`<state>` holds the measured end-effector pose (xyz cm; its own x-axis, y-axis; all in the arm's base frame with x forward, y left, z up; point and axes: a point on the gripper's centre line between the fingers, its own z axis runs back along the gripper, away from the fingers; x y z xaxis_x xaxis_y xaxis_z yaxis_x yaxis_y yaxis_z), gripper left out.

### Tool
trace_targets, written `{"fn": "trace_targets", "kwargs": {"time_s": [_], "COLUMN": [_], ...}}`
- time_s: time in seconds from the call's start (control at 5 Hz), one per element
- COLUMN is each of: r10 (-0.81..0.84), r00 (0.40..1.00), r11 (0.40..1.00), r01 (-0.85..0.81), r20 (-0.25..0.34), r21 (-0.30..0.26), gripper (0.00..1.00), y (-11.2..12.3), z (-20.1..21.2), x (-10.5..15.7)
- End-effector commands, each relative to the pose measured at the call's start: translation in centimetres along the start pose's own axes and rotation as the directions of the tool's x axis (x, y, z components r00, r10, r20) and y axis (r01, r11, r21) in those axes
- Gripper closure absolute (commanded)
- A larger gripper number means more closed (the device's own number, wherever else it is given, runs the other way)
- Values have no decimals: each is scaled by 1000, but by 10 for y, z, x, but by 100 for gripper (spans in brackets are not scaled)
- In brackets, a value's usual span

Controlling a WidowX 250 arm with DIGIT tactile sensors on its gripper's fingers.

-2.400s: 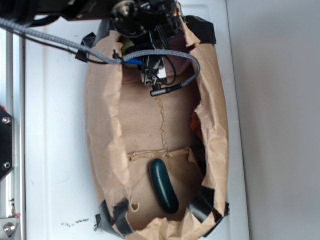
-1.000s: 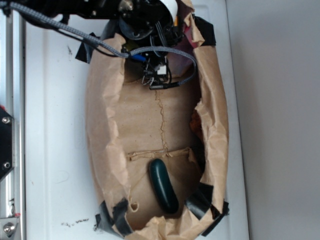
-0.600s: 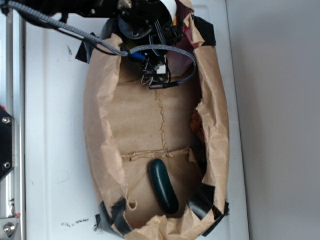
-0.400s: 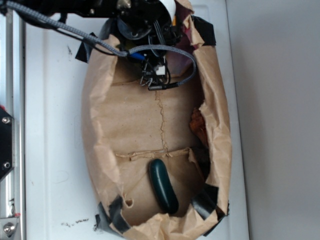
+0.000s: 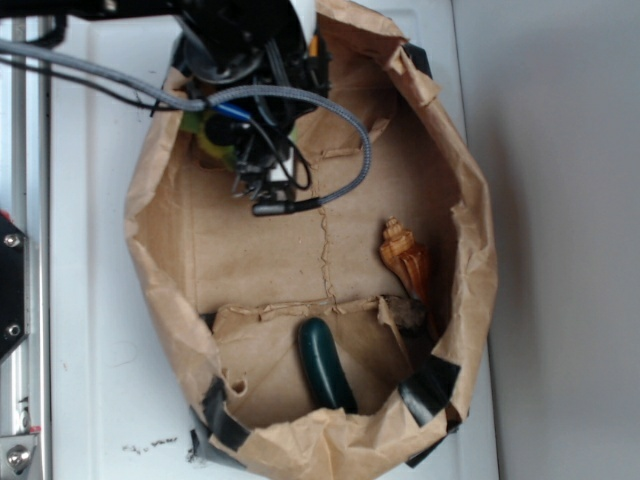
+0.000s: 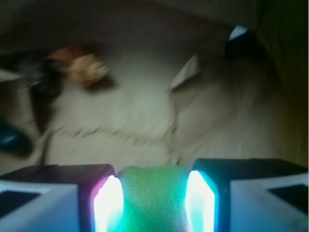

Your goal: Grab the green animal.

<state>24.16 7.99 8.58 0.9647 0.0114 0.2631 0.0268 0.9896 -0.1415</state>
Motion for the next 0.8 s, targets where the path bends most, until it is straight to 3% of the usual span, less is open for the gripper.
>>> {"fn": "trace_targets", "kwargs": {"time_s": [0.0, 0.4, 0.6], "r10": [-50, -44, -77], "r00": [999, 997, 991], "r11": [991, 982, 996], "r01": [52, 56, 80], "r20": [23, 69, 110], "r21": [-127, -183, -27], "gripper": [100, 100, 100], "y": [-12, -16, -22], "z": [66, 83, 74], "x": [7, 4, 1]}}
